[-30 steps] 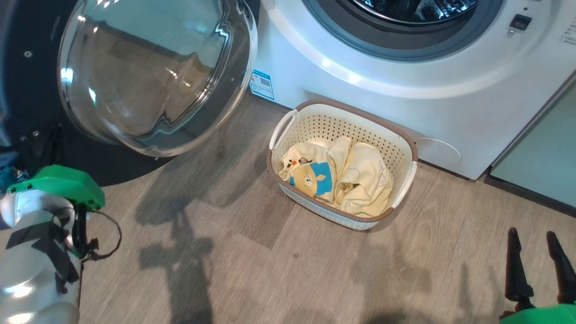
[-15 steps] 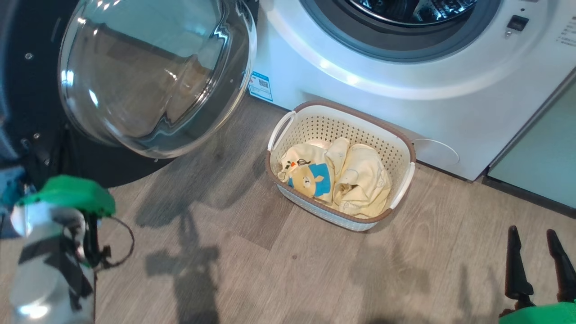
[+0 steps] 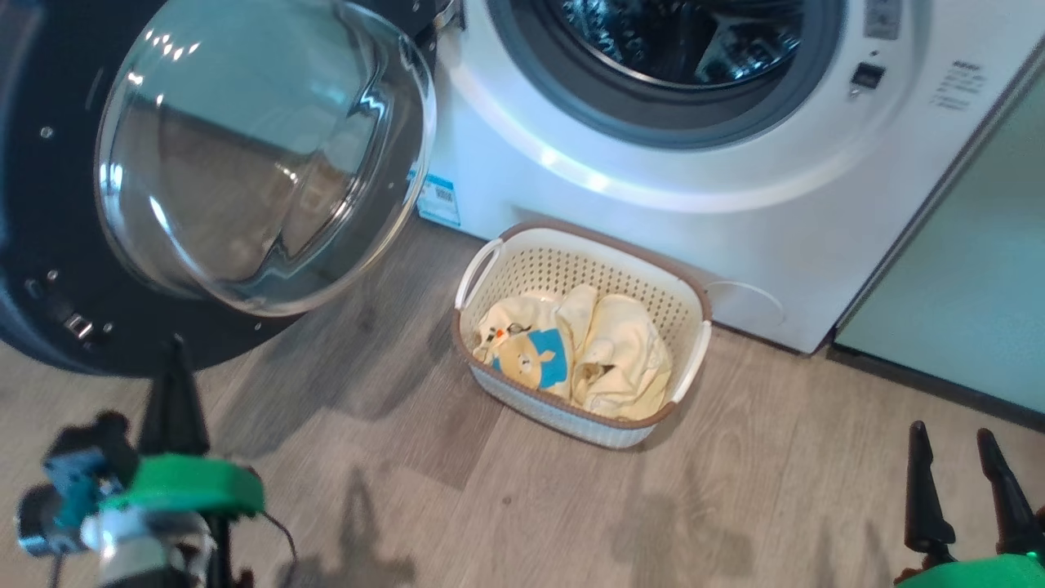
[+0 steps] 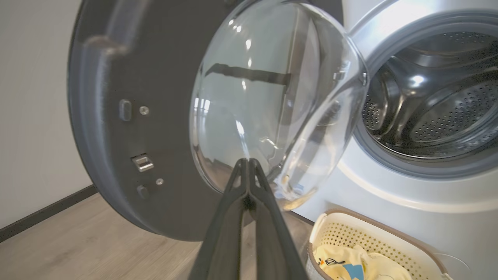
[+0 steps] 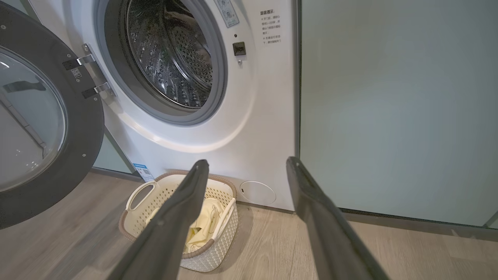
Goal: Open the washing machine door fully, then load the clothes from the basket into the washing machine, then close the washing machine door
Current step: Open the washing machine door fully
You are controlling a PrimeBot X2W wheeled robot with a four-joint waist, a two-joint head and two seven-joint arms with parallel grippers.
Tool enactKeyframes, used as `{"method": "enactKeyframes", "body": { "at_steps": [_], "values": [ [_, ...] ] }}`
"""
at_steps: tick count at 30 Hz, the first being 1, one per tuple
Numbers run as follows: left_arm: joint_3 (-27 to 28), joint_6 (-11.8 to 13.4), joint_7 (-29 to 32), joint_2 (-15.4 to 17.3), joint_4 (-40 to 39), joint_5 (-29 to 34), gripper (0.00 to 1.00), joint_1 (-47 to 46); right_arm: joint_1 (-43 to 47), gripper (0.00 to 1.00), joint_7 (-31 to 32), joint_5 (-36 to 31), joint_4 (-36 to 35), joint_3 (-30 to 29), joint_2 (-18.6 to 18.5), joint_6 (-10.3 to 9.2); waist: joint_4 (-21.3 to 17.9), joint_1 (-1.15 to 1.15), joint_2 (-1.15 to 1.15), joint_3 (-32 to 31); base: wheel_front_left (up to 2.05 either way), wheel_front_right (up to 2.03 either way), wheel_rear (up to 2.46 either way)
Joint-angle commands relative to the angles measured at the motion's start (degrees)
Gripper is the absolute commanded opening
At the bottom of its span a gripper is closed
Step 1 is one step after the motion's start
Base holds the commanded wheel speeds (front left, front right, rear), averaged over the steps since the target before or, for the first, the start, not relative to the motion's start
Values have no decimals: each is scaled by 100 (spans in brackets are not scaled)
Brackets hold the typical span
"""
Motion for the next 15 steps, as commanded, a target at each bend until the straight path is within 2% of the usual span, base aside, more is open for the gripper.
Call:
{"method": "enactKeyframes", "body": {
  "at_steps": [1, 11, 14, 15],
  "values": [
    [-20, -49, -21, 62, -351, 18, 0, 71, -103, 100, -41, 39, -148, 118, -39, -16, -97, 1, 0, -141, 0, 0, 0],
    [-958, -383, 497, 22, -893, 44, 0, 435, -48, 100, -42, -45, -137, 178, -29, -16, -451, 1, 0, -341, 0, 0, 0],
    [-1233, -427, 596, 14, -969, 22, 7, 438, -38, 100, -42, -55, -125, 179, -28, -16, -633, 1, 0, -374, 0, 0, 0],
    [-1309, -425, 622, 11, -989, 6, 16, 433, -44, 100, -42, -55, -124, 190, -28, -16, -701, 1, 0, -386, 0, 0, 0]
  ]
}}
